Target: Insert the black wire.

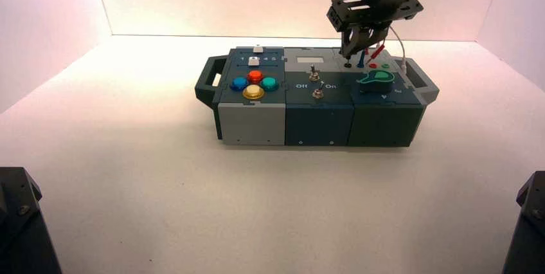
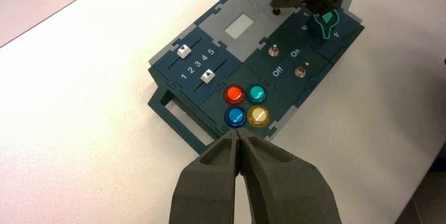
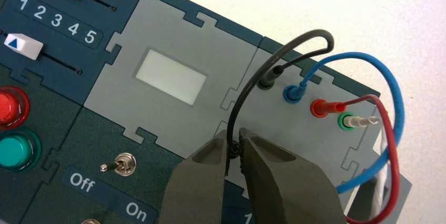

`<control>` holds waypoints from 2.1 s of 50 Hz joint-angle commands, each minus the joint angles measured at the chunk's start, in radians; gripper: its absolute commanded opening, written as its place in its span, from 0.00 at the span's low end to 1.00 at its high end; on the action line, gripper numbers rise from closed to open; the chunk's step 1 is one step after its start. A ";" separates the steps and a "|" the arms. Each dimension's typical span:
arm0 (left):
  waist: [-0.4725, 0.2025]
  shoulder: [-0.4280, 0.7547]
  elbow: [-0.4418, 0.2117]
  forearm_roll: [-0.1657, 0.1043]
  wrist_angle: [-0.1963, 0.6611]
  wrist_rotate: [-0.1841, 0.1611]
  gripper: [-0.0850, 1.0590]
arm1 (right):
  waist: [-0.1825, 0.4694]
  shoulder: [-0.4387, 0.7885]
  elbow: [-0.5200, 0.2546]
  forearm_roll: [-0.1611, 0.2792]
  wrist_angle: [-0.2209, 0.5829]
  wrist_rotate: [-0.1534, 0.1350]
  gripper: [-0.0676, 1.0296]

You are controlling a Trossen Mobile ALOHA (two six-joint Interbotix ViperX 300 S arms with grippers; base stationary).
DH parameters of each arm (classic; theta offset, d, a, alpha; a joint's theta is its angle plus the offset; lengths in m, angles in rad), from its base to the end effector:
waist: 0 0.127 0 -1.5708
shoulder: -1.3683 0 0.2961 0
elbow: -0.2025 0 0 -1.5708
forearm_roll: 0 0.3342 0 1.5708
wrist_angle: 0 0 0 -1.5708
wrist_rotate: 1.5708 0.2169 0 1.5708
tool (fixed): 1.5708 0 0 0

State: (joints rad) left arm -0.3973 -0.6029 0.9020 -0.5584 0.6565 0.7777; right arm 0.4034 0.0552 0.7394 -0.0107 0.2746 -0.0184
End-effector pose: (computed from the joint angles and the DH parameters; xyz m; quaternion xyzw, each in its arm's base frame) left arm 0.2818 -0.1943 0.1433 0.1483 0.3684 -0.3849 0.8331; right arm 0.3809 0.1619 -0.0153 -0.1149 0.4965 0.1783 0.8417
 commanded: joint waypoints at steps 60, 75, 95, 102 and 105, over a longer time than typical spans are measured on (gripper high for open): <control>0.008 -0.003 -0.020 -0.005 -0.006 0.005 0.05 | -0.003 0.018 0.021 -0.003 0.038 -0.002 0.04; 0.008 -0.003 -0.020 -0.005 -0.006 0.005 0.05 | -0.003 0.041 0.021 -0.003 0.038 -0.002 0.04; 0.008 -0.005 -0.017 -0.005 -0.012 0.003 0.05 | -0.003 -0.040 -0.008 -0.006 0.160 -0.014 0.10; 0.008 0.003 -0.011 -0.005 -0.031 0.005 0.05 | -0.003 -0.058 -0.031 -0.009 0.206 -0.014 0.16; 0.008 0.005 -0.006 -0.005 -0.041 0.005 0.05 | -0.003 -0.069 -0.048 -0.026 0.235 -0.017 0.19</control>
State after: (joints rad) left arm -0.3942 -0.5967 0.9050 -0.5584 0.6320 0.7777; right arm 0.4034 0.0322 0.7302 -0.0199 0.4893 -0.0307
